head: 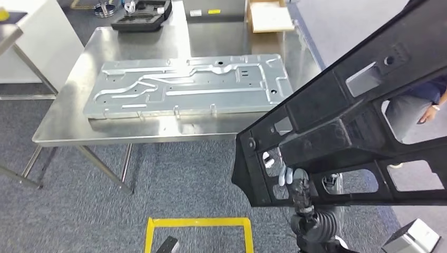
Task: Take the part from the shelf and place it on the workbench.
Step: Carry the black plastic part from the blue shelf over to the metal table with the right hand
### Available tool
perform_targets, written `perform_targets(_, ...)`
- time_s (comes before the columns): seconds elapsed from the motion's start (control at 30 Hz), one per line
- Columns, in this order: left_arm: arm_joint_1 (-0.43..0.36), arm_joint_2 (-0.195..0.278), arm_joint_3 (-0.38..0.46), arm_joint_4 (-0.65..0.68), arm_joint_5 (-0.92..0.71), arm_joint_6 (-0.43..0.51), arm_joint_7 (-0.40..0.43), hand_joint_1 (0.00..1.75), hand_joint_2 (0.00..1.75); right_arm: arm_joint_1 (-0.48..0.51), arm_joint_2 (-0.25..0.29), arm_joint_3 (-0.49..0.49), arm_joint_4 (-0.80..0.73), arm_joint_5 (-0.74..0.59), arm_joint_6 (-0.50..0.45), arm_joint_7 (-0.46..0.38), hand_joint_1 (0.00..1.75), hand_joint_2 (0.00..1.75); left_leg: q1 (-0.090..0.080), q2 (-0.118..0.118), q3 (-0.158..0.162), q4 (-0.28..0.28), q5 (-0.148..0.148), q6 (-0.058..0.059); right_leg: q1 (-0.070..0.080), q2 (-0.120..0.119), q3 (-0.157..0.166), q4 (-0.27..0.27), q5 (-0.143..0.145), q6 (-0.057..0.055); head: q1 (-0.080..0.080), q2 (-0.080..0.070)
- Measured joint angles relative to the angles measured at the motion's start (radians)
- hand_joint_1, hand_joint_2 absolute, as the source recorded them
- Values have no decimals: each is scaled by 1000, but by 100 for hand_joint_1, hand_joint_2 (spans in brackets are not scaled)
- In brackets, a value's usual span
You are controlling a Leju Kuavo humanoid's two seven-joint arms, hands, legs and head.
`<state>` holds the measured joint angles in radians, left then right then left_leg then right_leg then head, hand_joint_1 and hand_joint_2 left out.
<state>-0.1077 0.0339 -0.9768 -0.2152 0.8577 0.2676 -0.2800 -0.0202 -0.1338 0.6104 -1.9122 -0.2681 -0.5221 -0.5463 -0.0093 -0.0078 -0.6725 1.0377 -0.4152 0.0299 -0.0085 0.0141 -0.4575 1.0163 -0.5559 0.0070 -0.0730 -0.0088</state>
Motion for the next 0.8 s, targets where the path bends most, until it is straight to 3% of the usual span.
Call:
perform_targets(0.07, -1, 0, 0, 0, 0, 0, 0, 0, 175, -1, 0, 0, -2, -1, -1, 2, 175, 175, 3, 0, 21, -10, 3, 11, 0, -1, 4, 18, -1, 10, 1, 0)
perform_targets(0.1, -1, 0, 0, 0, 0, 0, 0, 0, 175, -1, 0, 0, -3, -1, -1, 2, 175, 175, 4, 0, 33, -15, 2, 16, -1, -2, -9, 47, -2, 13, 4, 0)
perform_targets(0.17, -2, 0, 0, 0, 0, 0, 0, 0, 175, -2, -1, 0, -4, -1, -2, 2, 175, 175, 5, 1, 53, -19, -7, 23, -2, -5, -70, 149, -24, 18, 9, 0)
perform_targets(0.23, -2, 0, -1, 0, 0, 0, 1, 0, 175, 0, -2, 0, -4, -2, -2, 2, 175, 175, 3, 0, 68, -20, -25, 26, -1, -5, -152, 246, -81, 22, 11, 0)
perform_targets(0.27, -1, 0, -1, 0, 0, 0, 1, 0, 175, 1, -3, 0, -4, -2, -2, 3, 175, 175, 2, -1, 78, -19, -35, 27, -1, -5, -181, 263, -109, 24, 11, 0)
perform_targets(0.3, 0, 0, -1, 0, 0, 0, 1, 0, 175, 1, -4, -1, -4, -2, -2, 3, 175, 175, 1, -2, 91, -19, -46, 27, -1, -5, -197, 253, -118, 24, 11, 0)
perform_targets(0.33, 1, 0, -1, 0, 0, 0, 1, 0, 175, 1, -5, -1, -4, -2, -1, 3, 175, 175, 0, -3, 106, -18, -57, 26, -1, -5, -200, 217, -100, 23, 11, 0)
perform_targets(0.4, 1, 0, -1, 0, 0, -1, 1, 0, 175, 2, -7, -1, -4, -2, -1, 2, 175, 175, -1, -5, 132, -15, -82, 24, 0, -5, -191, 108, 16, 15, 11, 0)
perform_targets(0.47, -1, 0, -1, 0, 0, -2, 1, 0, 175, 3, -8, -1, -4, -3, -1, 3, 175, 175, -2, -8, 141, -14, -100, 16, 6, -5, -187, 40, 107, 2, 11, 0)
perform_targets(0.53, -3, 1, -1, 0, 0, -4, 2, 0, 175, 4, -9, -1, -6, -3, -1, 4, 175, 175, -2, -10, 144, -13, -103, 6, 10, -5, -182, 27, 119, -10, 9, 0)
perform_targets(0.6, -3, 1, -1, 0, 0, -5, 2, 0, 175, 3, -10, -1, -8, -3, -1, 4, 175, 175, -2, -8, 132, 19, -99, -3, 6, -5, -163, 15, 118, -21, 8, 0)
perform_targets(0.63, -4, 0, -1, 0, 0, -5, 1, 0, 175, 3, -9, -1, -9, -3, -1, 4, 175, 175, 0, -7, 110, 58, -99, -8, 3, -6, -150, 10, 114, -26, 6, 0)
perform_targets(0.67, -5, 1, -2, 0, 0, -6, 1, 0, 175, 2, -9, -1, -9, -3, -1, 4, 175, 175, 2, -5, 76, 115, -107, -14, 1, -7, -137, 5, 108, -30, 5, 0)
perform_targets(0.73, -5, 0, -2, 0, 0, -7, 1, 0, 175, 2, -10, -1, -9, -3, -1, 3, 175, 175, 9, -2, -5, 231, -150, -27, -1, -9, -117, 1, 92, -35, 1, 0)
perform_targets(0.8, -5, 0, -2, 0, 0, -7, 1, 0, 175, 3, -10, -1, -9, -3, -1, 4, 175, 175, 15, 0, -53, 266, -176, -34, -1, -8, -94, 1, 74, -35, 1, 0)
